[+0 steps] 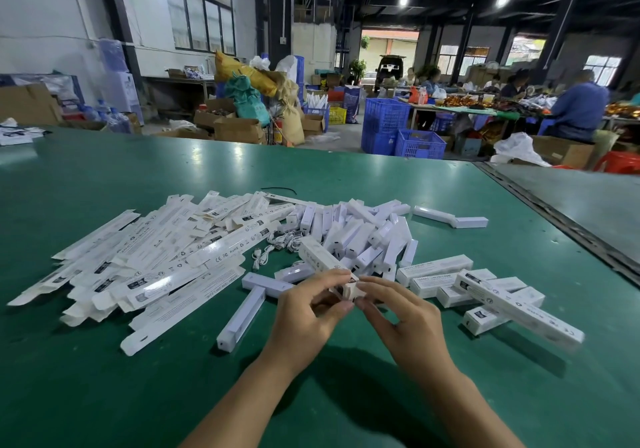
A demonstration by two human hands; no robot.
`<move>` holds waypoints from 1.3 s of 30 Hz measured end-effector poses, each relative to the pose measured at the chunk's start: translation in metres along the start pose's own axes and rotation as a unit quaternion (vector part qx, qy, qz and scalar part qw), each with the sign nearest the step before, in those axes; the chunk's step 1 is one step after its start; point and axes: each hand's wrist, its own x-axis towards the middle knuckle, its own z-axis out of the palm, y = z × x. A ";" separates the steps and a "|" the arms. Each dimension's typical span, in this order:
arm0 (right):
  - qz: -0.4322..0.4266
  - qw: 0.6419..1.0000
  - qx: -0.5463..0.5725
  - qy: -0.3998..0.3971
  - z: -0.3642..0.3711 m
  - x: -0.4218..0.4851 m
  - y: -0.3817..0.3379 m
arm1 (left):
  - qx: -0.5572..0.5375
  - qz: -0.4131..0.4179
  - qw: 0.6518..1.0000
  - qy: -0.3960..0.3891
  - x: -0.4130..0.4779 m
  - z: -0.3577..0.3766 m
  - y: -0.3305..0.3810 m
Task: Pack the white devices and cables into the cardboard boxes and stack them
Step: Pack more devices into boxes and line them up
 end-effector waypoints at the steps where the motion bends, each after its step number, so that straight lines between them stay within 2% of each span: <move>1: 0.001 1.000 -0.003 -0.001 0.000 0.000 0.000 | 0.002 0.002 1.000 0.004 0.000 0.000 0.000; 9: -0.020 1.000 -0.020 0.007 0.001 0.000 0.002 | 0.002 0.014 1.000 0.020 0.000 0.001 -0.001; 21: -0.017 1.000 0.009 -0.017 -0.003 0.000 0.005 | 0.011 0.036 0.999 -0.002 0.001 -0.001 -0.002; 26: 0.039 0.998 0.046 -0.005 -0.003 0.000 0.004 | 0.017 0.037 0.999 -0.001 0.002 0.001 0.001; 30: 0.112 0.986 0.123 -0.011 -0.003 -0.001 0.000 | 0.003 0.026 1.000 -0.012 0.000 0.000 0.004; 33: 0.162 0.973 0.161 -0.021 -0.003 -0.001 0.002 | -0.043 0.017 0.999 -0.018 -0.001 0.000 0.011; 36: 0.168 0.974 0.146 -0.034 -0.004 -0.002 0.008 | -0.126 0.001 0.992 -0.006 0.000 -0.003 0.017; 38: 0.173 0.979 0.097 -0.058 -0.005 -0.004 0.013 | -0.227 -0.044 0.973 -0.010 0.003 -0.009 0.022; 39: 0.177 0.979 0.063 -0.075 -0.006 -0.004 0.015 | -0.293 -0.072 0.953 -0.026 0.005 -0.012 0.023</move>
